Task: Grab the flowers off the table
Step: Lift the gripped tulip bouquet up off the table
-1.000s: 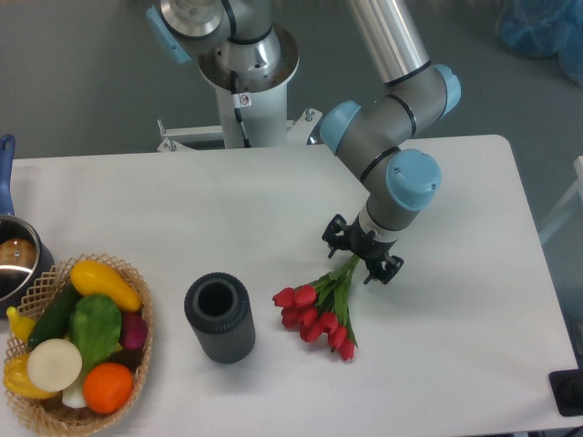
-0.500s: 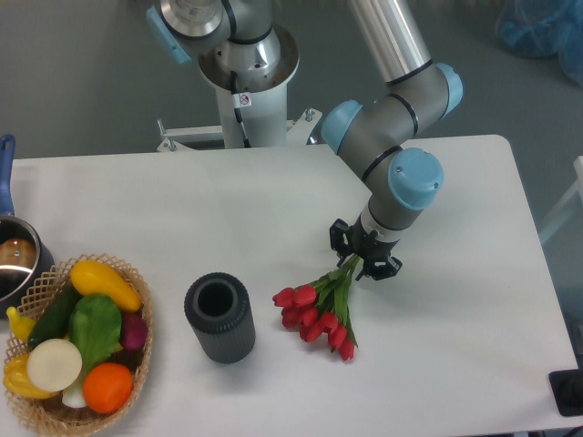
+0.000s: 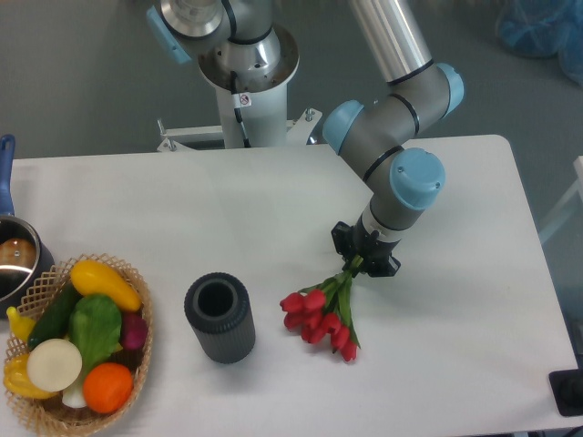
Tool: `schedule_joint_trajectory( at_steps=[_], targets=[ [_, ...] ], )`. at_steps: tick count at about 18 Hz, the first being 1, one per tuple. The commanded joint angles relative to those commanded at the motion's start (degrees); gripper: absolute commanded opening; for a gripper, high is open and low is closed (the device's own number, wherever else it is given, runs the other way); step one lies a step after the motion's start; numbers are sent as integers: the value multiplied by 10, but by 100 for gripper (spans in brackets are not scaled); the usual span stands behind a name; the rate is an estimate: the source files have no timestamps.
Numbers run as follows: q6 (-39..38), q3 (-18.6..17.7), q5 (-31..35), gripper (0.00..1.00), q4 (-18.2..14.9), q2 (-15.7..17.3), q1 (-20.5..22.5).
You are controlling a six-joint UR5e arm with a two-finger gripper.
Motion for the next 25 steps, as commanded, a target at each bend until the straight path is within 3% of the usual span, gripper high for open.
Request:
schedule_joint_trajectory(
  at_steps=[4,11,20,25],
  targets=[
    [0,3,1,23,-4,8,4],
    [0,26,-17,23,-26,61,13],
    [-15,44,-135,23,-31,129,31],
    [-48,70,-242,23,-31,166,43]
  ],
)
